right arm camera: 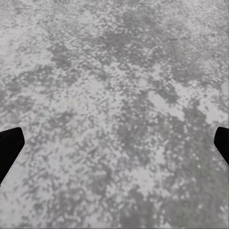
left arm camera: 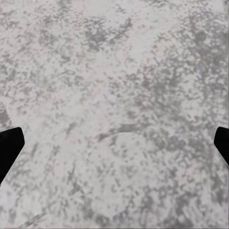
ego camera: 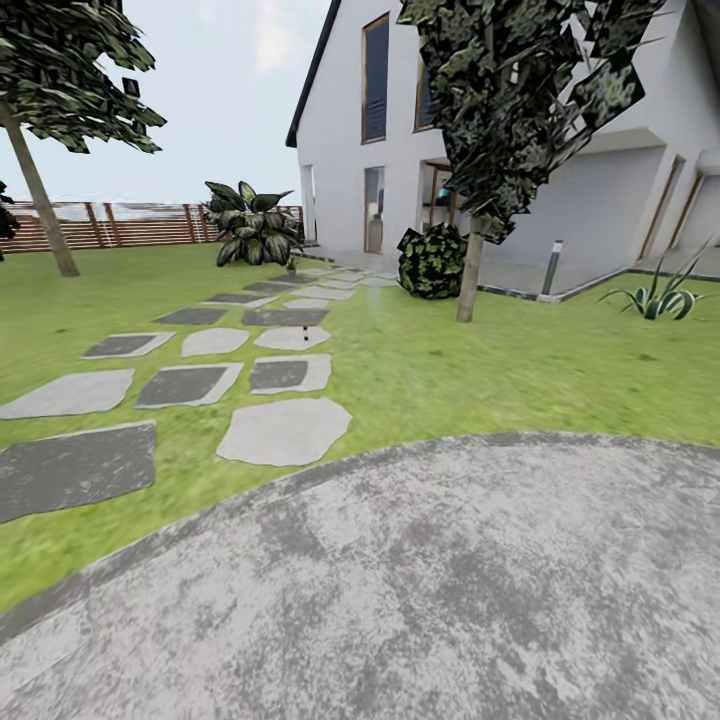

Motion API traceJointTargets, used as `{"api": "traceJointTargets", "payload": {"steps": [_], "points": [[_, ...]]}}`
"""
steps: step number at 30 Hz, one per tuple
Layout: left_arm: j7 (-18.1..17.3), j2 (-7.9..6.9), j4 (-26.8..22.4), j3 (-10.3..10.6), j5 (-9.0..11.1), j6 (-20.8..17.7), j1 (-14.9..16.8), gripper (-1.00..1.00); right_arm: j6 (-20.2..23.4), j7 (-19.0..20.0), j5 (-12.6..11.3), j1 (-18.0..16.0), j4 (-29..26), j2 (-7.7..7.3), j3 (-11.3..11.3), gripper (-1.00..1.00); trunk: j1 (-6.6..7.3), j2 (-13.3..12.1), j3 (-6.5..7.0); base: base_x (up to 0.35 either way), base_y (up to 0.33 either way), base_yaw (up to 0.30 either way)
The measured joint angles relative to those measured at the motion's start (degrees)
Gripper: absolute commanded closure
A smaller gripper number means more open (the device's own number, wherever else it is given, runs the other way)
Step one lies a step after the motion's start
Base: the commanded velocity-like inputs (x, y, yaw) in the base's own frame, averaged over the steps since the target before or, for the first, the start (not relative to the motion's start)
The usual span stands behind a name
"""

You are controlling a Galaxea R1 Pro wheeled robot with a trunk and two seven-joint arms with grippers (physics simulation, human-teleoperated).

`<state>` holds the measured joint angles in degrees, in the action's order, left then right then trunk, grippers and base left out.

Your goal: Pick up the pesticide atomizer in the garden and spray insectifuge to fully cover both potted plants in the garden.

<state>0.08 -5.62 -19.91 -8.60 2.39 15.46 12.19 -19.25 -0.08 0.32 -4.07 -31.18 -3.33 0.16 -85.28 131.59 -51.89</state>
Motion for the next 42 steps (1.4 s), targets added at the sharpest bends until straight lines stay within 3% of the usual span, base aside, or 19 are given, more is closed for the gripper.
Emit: {"api": "traceJointTargets", "payload": {"steps": [42], "points": [[-0.04, 0.00, 0.09, -0.02, -0.02, 0.00, 0.00, -1.00, 0.00, 0.00, 0.08, 0.00, 0.12, 0.00, 0.06, -1.00, 0.00, 0.00, 0.00, 0.340, 0.000, 0.000]]}}
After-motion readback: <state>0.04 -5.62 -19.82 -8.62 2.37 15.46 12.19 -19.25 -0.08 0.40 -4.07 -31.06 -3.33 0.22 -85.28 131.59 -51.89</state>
